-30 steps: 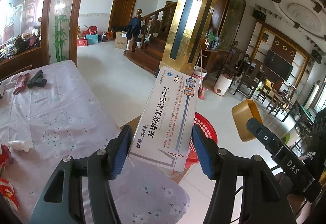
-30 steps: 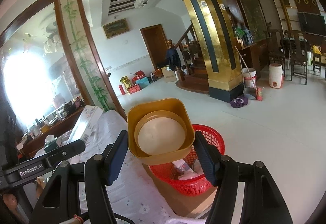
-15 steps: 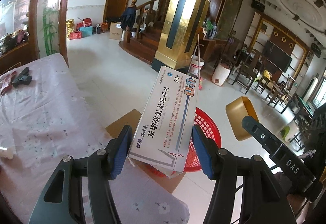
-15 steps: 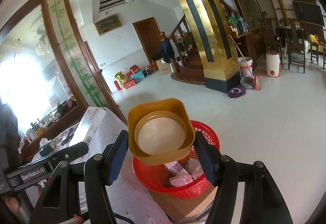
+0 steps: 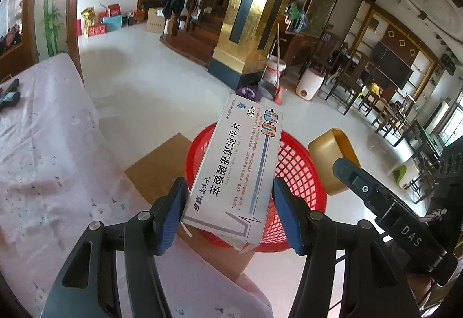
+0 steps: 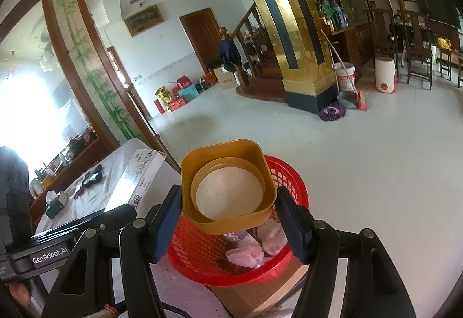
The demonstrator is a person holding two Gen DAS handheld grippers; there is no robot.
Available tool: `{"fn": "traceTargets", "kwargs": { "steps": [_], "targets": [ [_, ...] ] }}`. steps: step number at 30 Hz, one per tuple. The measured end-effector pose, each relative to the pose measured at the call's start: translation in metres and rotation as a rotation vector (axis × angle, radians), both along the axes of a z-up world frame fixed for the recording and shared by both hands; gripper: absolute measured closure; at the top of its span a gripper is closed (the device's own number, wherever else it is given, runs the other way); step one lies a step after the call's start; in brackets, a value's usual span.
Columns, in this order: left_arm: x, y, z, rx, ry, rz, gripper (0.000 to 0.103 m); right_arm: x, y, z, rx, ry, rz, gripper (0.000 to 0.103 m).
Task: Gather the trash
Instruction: 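Open the left tool dropping the box while the right tool drops the yellow container into the basket, then move both open tools back over the table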
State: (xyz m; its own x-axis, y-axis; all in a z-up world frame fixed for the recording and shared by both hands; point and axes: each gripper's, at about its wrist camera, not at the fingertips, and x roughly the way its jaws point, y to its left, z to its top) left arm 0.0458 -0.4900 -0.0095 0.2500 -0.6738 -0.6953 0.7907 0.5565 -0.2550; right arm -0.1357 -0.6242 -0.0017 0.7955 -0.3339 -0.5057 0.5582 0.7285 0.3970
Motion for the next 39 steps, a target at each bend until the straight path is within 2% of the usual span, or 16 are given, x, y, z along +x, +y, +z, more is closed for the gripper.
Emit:
{"fn": "traceTargets", "kwargs": {
  "steps": [4,9,21,26,27,30,32,35,39],
  "targets": [
    [0.007,-0.010,-0.011,0.026,0.027,-0.008,0.044,0.006,-0.008,-0.008,0.025,0.007,0.005,0.034],
    [0.005,-0.021,-0.015,0.060,0.010,-0.015,0.044,0.010,-0.010,-0.013,0.038,0.017,0.010,0.034],
    [0.003,-0.032,-0.021,0.083,0.025,-0.032,0.044,0.016,-0.016,-0.019,0.054,0.025,0.013,0.033],
    [0.004,-0.033,-0.020,0.083,0.009,-0.025,0.042,0.013,-0.021,-0.020,0.083,-0.009,0.022,0.033],
    [0.004,-0.031,-0.019,0.082,0.006,-0.022,0.042,0.013,-0.022,-0.020,0.091,-0.021,0.025,0.030],
    [0.002,-0.023,-0.015,0.063,0.000,-0.027,0.030,0.011,-0.021,-0.014,0.086,-0.032,0.025,0.029],
    [0.001,-0.013,-0.010,0.043,-0.013,-0.025,0.023,0.010,-0.019,-0.010,0.082,-0.047,0.033,0.025],
    [-0.003,0.009,-0.001,0.023,-0.042,-0.008,0.020,0.007,-0.009,0.004,0.057,-0.066,0.046,0.023],
    [-0.008,0.066,0.021,-0.023,-0.071,0.065,0.020,0.004,0.014,0.027,0.024,-0.107,0.081,0.021]
  ]
}}
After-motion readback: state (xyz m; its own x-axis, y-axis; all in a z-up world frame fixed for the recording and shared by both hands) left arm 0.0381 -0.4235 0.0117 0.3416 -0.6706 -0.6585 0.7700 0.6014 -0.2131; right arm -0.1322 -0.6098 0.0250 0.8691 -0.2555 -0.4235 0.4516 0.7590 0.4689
